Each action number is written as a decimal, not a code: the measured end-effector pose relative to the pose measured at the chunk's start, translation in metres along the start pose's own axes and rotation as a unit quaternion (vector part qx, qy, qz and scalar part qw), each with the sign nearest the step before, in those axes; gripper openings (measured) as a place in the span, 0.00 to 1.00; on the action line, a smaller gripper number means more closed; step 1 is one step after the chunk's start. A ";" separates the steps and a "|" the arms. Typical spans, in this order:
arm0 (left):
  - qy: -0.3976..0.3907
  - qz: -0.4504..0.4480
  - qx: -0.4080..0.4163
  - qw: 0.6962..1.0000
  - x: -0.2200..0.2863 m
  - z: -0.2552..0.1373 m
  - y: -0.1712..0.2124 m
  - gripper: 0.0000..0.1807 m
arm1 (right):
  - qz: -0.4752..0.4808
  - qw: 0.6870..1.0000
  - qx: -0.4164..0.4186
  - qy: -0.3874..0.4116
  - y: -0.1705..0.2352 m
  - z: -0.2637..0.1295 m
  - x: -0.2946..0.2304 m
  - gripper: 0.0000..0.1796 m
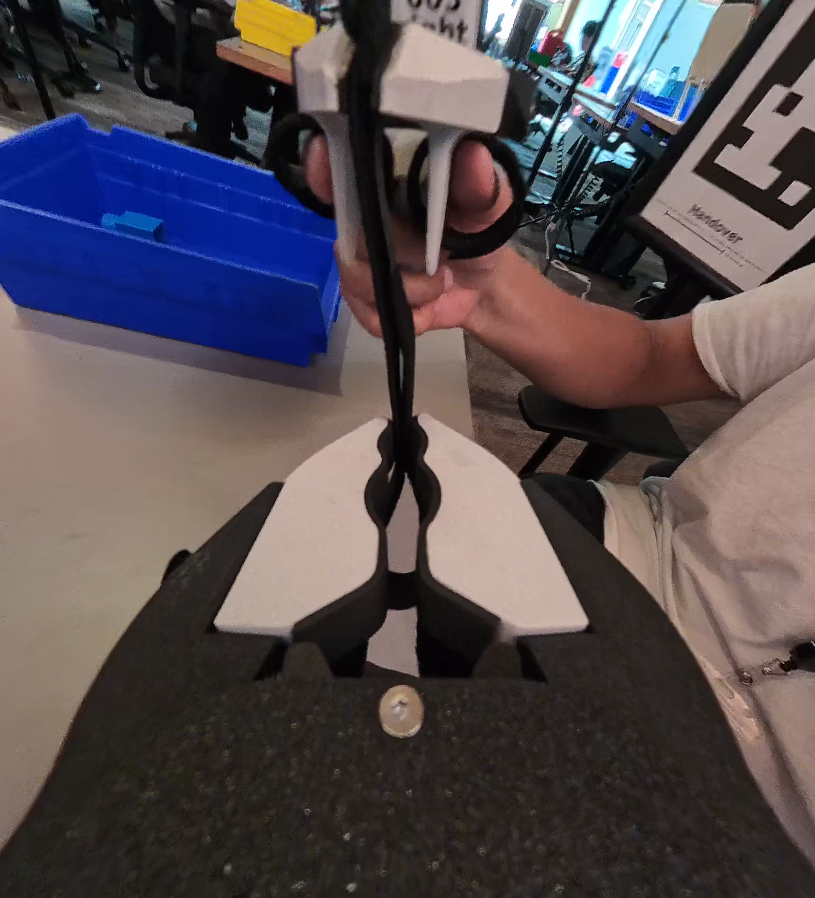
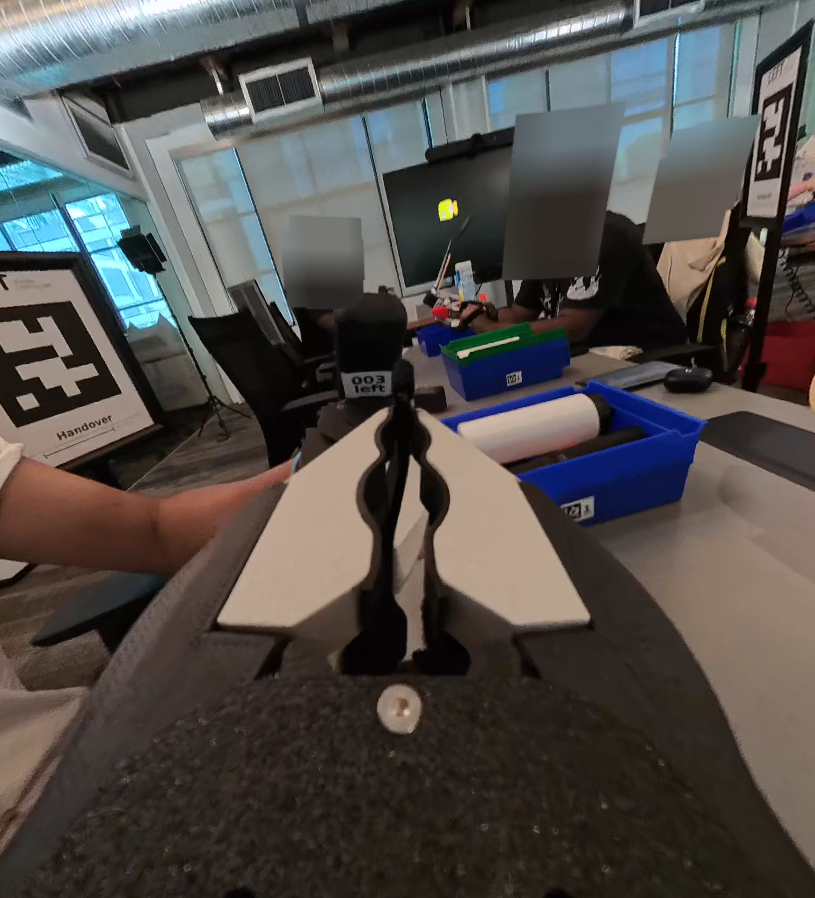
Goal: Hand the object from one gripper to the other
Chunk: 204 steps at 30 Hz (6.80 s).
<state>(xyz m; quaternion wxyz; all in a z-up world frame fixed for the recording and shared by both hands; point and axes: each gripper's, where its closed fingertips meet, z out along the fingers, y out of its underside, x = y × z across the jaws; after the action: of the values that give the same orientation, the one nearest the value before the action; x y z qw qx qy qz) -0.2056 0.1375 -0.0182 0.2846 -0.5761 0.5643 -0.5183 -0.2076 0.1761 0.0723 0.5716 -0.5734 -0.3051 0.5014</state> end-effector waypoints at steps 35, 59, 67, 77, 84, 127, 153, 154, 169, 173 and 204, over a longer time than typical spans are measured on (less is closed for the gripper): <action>-0.227 0.004 0.035 0.973 -0.035 -0.062 -0.050 0.14 | -0.541 0.754 -0.258 0.267 0.054 0.010 0.035 0.18; -0.109 -0.034 0.136 0.984 0.005 -0.106 -0.086 0.14 | 0.174 0.980 -0.031 -0.093 0.107 0.028 0.016 0.09; -0.204 -0.019 0.082 0.975 -0.022 -0.114 -0.069 0.15 | 0.107 0.991 -0.051 -0.064 0.101 0.017 0.020 0.00; -0.307 0.045 0.047 0.949 -0.034 -0.135 -0.067 0.26 | -0.019 0.974 -0.197 0.109 0.112 -0.018 0.075 0.00; -0.236 0.172 -0.138 0.946 -0.015 -0.064 -0.011 0.31 | -0.120 0.934 -0.335 0.030 0.139 -0.013 0.028 0.00; -0.137 -0.025 0.133 0.981 -0.036 -0.029 -0.044 0.11 | 0.125 0.973 0.195 -0.004 0.017 0.016 0.009 0.31; -0.026 -0.021 0.056 0.998 0.000 -0.042 -0.032 0.22 | 0.082 0.980 -0.118 -0.139 0.092 0.025 -0.036 0.02; -0.023 -0.018 0.051 0.998 0.001 -0.044 -0.031 0.16 | 0.087 0.979 -0.124 -0.140 0.094 0.025 -0.036 0.02; -0.155 -0.076 0.242 0.955 -0.041 -0.120 -0.086 0.02 | -0.091 0.989 -0.104 0.048 0.107 0.031 0.017 0.37; -0.201 -0.111 0.280 0.932 -0.056 -0.141 -0.087 0.02 | -0.270 0.929 -0.067 0.246 0.097 0.032 0.049 0.41; -0.239 0.063 -0.053 0.967 -0.045 -0.079 -0.017 0.28 | -0.075 0.976 -0.118 0.168 0.092 0.024 0.046 0.01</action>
<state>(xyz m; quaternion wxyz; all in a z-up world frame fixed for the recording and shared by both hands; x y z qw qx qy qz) -0.2645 0.2040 0.0084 0.4123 -0.6610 0.5417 -0.3156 -0.2363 0.2122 -0.0228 0.5793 -0.6879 -0.3039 0.3143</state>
